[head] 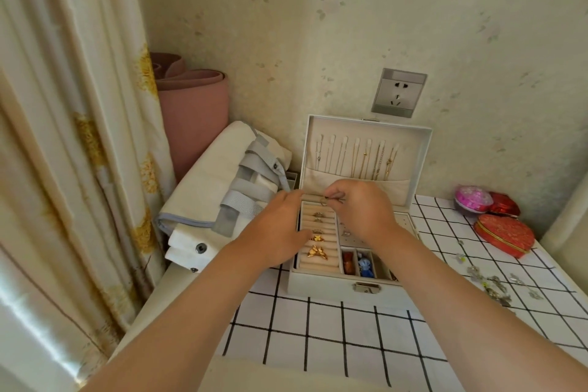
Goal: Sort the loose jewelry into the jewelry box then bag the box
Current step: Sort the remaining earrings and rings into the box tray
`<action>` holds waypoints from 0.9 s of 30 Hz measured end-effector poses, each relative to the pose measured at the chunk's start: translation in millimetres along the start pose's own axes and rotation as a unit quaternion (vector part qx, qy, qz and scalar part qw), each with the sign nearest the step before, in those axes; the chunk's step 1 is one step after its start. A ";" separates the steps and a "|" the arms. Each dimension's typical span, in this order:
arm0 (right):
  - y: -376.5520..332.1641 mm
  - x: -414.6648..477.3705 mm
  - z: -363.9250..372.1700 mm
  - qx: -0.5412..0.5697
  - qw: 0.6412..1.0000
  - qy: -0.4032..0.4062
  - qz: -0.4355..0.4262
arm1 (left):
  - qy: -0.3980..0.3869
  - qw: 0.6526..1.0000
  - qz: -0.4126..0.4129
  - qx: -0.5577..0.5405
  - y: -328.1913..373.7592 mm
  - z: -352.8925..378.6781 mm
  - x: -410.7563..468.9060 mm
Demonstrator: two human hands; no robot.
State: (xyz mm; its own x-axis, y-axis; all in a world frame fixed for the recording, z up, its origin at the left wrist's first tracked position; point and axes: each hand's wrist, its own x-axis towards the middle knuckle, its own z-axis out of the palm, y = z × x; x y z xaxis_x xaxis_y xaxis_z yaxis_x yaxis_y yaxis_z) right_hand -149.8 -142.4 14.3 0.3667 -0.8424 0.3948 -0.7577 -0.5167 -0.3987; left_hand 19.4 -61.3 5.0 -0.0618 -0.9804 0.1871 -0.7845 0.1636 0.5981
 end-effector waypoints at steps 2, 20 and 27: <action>2.6 3.6 3.5 -0.004 1.000 -0.012 -0.005 | -0.012 1.000 0.005 -0.008 -0.3 2.8 3.1; 4.3 11.7 12.4 -0.100 0.985 -0.105 -0.093 | 0.016 0.999 0.005 0.036 -1.0 2.9 9.7; 15.0 9.8 -7.1 -0.019 0.996 -0.081 -0.043 | 0.136 0.988 0.066 0.044 14.0 3.2 12.6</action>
State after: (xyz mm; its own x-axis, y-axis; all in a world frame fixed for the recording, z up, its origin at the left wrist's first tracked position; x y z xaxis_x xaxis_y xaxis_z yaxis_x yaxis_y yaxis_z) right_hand -161.4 -157.3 18.1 0.5109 -0.8109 0.2854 -0.7390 -0.5839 -0.3361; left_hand 5.7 -71.7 13.2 -0.0083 -0.8840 0.4674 -0.8322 0.2653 0.4869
